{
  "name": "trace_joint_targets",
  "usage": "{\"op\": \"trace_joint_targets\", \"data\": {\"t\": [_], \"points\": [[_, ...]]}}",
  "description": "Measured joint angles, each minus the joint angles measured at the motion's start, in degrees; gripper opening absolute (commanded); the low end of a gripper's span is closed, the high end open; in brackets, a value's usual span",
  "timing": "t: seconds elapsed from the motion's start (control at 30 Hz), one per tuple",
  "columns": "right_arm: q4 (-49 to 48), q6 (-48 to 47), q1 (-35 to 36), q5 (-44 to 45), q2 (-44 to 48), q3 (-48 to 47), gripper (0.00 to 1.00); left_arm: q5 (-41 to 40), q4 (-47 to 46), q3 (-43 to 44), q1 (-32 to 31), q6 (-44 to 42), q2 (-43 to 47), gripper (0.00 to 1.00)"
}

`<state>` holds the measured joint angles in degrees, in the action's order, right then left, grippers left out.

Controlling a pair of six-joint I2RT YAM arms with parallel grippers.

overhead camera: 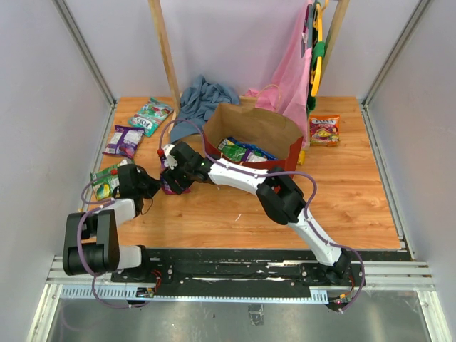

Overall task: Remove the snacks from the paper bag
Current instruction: Adjust the snack at the center of the board.

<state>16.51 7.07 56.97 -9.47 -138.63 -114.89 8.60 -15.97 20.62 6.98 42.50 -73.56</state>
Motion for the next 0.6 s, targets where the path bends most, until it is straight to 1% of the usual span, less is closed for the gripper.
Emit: {"op": "trace_joint_targets", "data": {"t": [0.13,0.23,0.3,0.5,0.6], "points": [[0.1,0.0,0.0,-0.2,0.0,0.0,0.66,-1.3,-2.4,0.0,0.0,0.9,-3.7,0.00],[0.1,0.0,-0.2,-0.5,0.0,0.0,0.66,-2.6,-2.1,0.0,-0.2,1.5,-3.9,0.00],[0.1,0.0,-0.3,-0.6,0.0,0.0,0.66,-5.0,-0.4,0.1,-0.4,1.5,-3.1,0.01],[0.3,0.2,-0.5,-1.0,0.0,0.0,0.66,-19.4,15.0,1.7,-0.3,1.6,4.4,0.00],[0.3,0.4,-0.6,-1.1,0.0,0.0,0.66,-23.3,20.4,2.0,-0.4,1.5,8.8,0.01]]}}
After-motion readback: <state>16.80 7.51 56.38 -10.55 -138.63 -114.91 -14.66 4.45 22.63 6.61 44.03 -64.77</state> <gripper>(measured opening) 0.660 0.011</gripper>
